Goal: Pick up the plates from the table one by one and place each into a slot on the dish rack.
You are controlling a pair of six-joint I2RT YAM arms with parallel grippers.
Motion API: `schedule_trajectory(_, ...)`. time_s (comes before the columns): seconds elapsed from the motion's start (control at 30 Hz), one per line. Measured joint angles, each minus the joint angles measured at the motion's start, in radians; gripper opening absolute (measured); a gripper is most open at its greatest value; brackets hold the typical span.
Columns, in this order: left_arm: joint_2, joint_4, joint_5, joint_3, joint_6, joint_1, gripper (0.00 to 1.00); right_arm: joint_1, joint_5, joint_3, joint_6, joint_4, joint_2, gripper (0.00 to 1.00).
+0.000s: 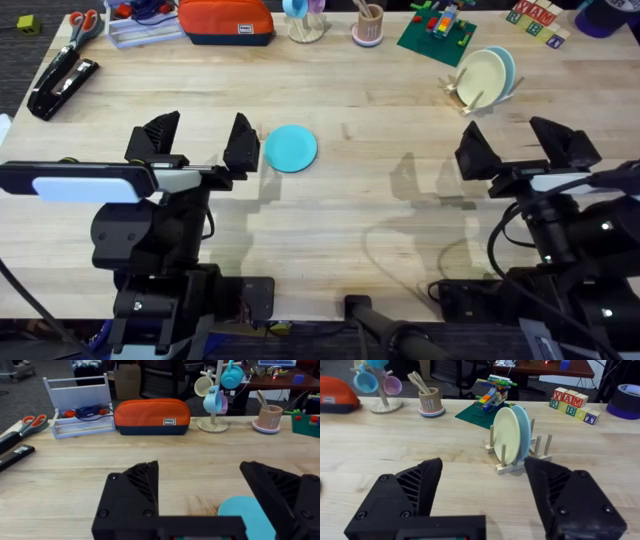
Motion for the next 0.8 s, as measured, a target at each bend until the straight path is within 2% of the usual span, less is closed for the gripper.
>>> schedule_trajectory(0.8, 0.000, -0.026, -0.004, 0.003, 0.002, 0.000, 0.994, -0.003, 0.000, 0.004, 0.000, -0.013, 0.000, 0.994)
